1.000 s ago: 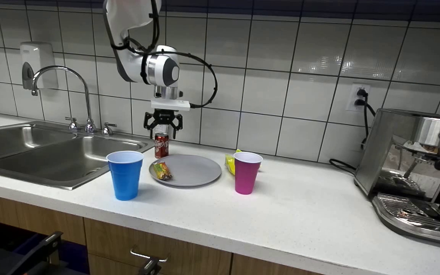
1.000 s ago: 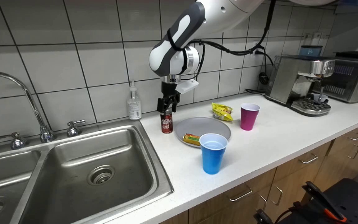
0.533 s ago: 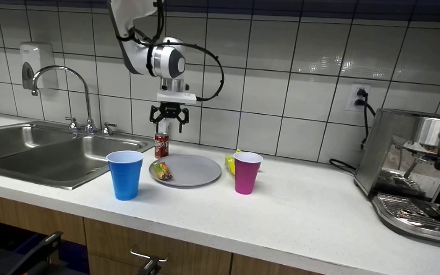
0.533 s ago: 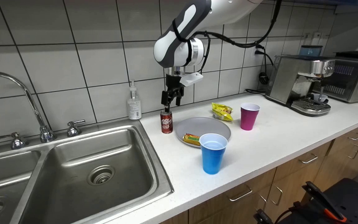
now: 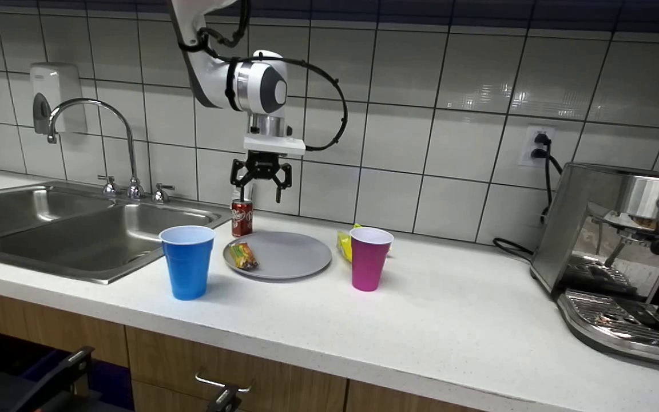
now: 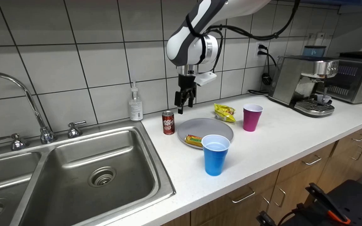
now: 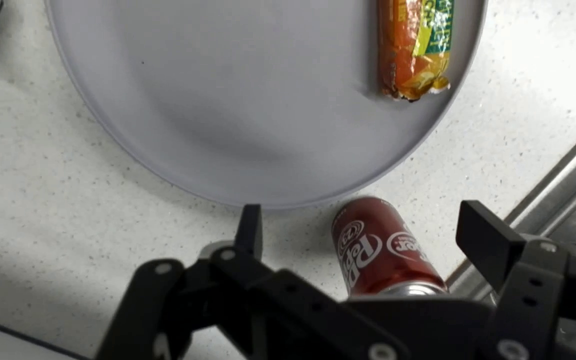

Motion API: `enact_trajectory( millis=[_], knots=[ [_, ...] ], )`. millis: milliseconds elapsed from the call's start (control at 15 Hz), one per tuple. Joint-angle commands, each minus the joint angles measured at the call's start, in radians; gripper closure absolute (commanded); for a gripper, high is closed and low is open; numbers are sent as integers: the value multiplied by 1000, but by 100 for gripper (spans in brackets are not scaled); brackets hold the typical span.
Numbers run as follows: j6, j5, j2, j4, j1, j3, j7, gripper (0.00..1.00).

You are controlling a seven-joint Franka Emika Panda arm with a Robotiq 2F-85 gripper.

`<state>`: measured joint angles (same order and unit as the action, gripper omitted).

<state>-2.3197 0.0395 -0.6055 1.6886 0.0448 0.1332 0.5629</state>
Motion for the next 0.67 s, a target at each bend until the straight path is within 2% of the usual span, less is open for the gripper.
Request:
enact_trajectory(
  millis=[0, 67, 600],
  knots=[
    [-3, -11, 91, 114, 37, 15, 55, 0],
    [2, 1, 25, 37, 11, 1, 13, 0],
    [1, 0, 55, 80, 18, -1, 22, 0]
  ],
)
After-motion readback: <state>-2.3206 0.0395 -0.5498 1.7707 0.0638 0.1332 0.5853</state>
